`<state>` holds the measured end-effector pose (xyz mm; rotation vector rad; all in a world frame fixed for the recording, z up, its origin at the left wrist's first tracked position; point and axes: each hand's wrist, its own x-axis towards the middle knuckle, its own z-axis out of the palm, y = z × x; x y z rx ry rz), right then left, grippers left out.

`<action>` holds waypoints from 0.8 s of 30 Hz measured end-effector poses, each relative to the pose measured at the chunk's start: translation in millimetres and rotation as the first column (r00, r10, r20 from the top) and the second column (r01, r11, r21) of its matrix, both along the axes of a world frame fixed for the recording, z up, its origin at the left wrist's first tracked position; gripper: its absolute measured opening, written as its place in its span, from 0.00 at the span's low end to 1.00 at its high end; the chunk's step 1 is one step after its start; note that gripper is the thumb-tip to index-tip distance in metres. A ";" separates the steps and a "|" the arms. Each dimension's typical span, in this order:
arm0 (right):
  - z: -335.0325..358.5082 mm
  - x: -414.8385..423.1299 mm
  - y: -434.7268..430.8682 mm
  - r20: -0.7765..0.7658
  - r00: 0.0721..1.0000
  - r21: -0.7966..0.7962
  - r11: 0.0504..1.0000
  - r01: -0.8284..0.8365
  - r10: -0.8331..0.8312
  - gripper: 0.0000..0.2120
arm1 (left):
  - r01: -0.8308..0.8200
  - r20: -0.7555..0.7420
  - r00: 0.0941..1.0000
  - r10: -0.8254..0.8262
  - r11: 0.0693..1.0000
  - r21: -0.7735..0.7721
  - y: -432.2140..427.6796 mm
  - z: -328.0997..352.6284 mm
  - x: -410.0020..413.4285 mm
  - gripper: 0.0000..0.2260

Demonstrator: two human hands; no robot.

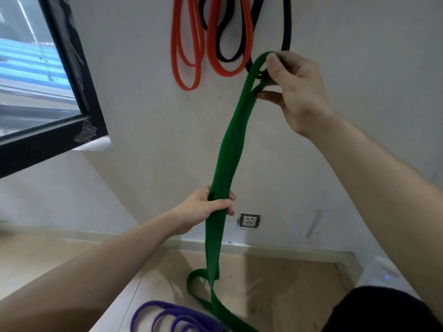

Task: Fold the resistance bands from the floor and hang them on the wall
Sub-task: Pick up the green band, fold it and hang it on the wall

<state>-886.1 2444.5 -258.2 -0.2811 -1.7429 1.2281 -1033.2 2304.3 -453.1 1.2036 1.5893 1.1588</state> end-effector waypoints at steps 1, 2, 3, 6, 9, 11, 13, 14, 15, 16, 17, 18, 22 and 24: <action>-4.7 3.9 3.8 -0.010 1.000 -0.028 0.999 0.024 -0.024 0.11 | -0.010 -0.006 1.000 0.010 1.000 -0.004 -2.2 -1.6 -4.6 0.06; -11.7 7.7 8.4 -0.009 0.999 -0.058 0.998 0.040 -0.040 0.10 | -0.038 -0.007 0.999 0.038 0.999 -0.005 -5.3 -3.2 -10.5 0.06; -20.7 12.1 13.8 -0.002 0.999 -0.093 0.994 0.050 -0.050 0.09 | -0.079 -0.004 0.997 0.079 0.997 -0.003 -8.9 -4.4 -17.3 0.06; -58.4 25.0 36.1 0.021 0.998 -0.239 0.969 0.065 -0.061 0.08 | -0.193 -0.015 0.981 0.193 0.981 0.034 -22.3 -3.5 -39.3 0.09; -105.0 37.9 60.8 0.073 0.997 -0.424 0.903 0.066 -0.039 0.07 | -0.236 -0.038 0.970 0.240 0.968 0.083 -34.0 4.4 -53.7 0.17; -136.6 44.5 71.3 0.197 0.980 -0.498 0.865 0.068 0.036 0.09 | -0.259 0.009 0.966 0.260 0.958 0.124 -36.3 11.7 -58.6 0.16; -165.6 49.1 75.7 0.334 0.933 -0.538 0.840 0.069 0.137 0.12 | -0.254 0.085 0.966 0.243 0.954 0.162 -35.7 18.8 -61.8 0.17; -177.1 50.2 75.9 0.389 0.902 -0.546 0.835 0.063 0.186 0.13 | -0.250 0.115 0.966 0.232 0.952 0.179 -35.1 22.2 -62.5 0.15; -186.2 50.5 74.8 0.444 0.865 -0.545 0.837 0.054 0.233 0.13 | -0.251 0.134 0.964 0.228 0.949 0.191 -34.4 25.2 -62.7 0.13; -193.7 50.1 73.5 0.509 0.815 -0.530 0.847 0.044 0.277 0.12 | -0.261 0.144 0.961 0.236 0.945 0.197 -33.9 27.9 -62.0 0.12; -198.9 49.1 71.1 0.590 0.746 -0.497 0.867 0.033 0.309 0.13 | -0.281 0.151 0.955 0.254 0.939 0.198 -33.2 30.4 -60.6 0.12; -203.1 47.1 68.1 0.683 0.655 -0.439 0.898 0.014 0.323 0.14 | -0.304 0.154 0.948 0.277 0.931 0.201 -32.4 32.5 -59.0 0.12; -208.5 29.8 48.4 0.922 0.340 -0.153 0.980 -0.125 0.187 0.25 | -0.348 0.128 0.937 0.327 0.911 0.223 -28.2 37.2 -49.2 0.12; -201.1 18.7 35.3 0.897 0.422 -0.069 0.985 -0.157 0.130 0.34 | -0.335 0.057 0.942 0.331 0.918 0.211 -27.0 37.4 -43.2 0.11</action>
